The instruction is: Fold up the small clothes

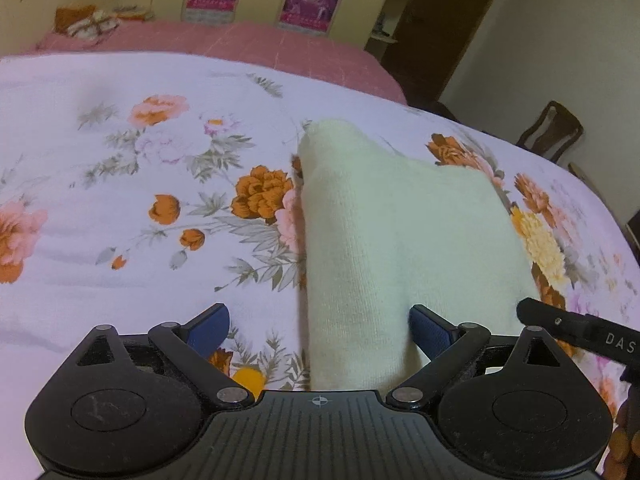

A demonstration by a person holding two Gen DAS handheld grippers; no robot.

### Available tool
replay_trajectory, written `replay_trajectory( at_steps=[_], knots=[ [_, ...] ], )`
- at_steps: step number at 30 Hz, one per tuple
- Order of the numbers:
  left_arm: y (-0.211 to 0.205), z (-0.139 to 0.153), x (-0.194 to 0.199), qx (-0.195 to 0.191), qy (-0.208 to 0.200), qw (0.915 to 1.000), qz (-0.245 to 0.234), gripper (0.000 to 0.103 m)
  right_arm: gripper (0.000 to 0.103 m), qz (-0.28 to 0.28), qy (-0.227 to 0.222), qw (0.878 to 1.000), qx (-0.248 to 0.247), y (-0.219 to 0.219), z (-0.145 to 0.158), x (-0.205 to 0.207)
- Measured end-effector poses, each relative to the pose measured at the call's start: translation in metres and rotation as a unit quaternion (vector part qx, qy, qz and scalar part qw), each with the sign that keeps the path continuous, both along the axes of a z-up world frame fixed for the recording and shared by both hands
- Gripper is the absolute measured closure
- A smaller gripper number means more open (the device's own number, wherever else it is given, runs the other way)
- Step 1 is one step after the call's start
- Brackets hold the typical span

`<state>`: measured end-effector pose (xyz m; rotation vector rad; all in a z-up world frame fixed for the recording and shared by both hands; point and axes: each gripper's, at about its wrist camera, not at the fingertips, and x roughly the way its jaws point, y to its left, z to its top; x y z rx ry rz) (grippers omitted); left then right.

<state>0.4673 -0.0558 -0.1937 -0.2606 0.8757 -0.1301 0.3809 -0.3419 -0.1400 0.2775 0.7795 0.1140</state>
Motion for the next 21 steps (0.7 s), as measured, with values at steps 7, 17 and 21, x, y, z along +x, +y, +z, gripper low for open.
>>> replay_trajectory(
  at_steps=[7, 17, 21],
  knots=[
    [0.009, 0.004, 0.005, -0.037, 0.011, 0.9992, 0.011, 0.007, 0.068, 0.0, -0.003, 0.999, 0.054, -0.014, 0.001, 0.001],
    [0.001, 0.0, 0.01, -0.055, 0.012, 0.9984, -0.003, 0.008, 0.046, 0.008, 0.011, 0.998, 0.057, -0.009, -0.006, 0.011],
    [0.001, -0.003, 0.012, -0.069, 0.009, 0.9975, -0.011, 0.008, 0.047, 0.01, 0.02, 0.996, 0.082, -0.014, -0.014, 0.013]
  ],
)
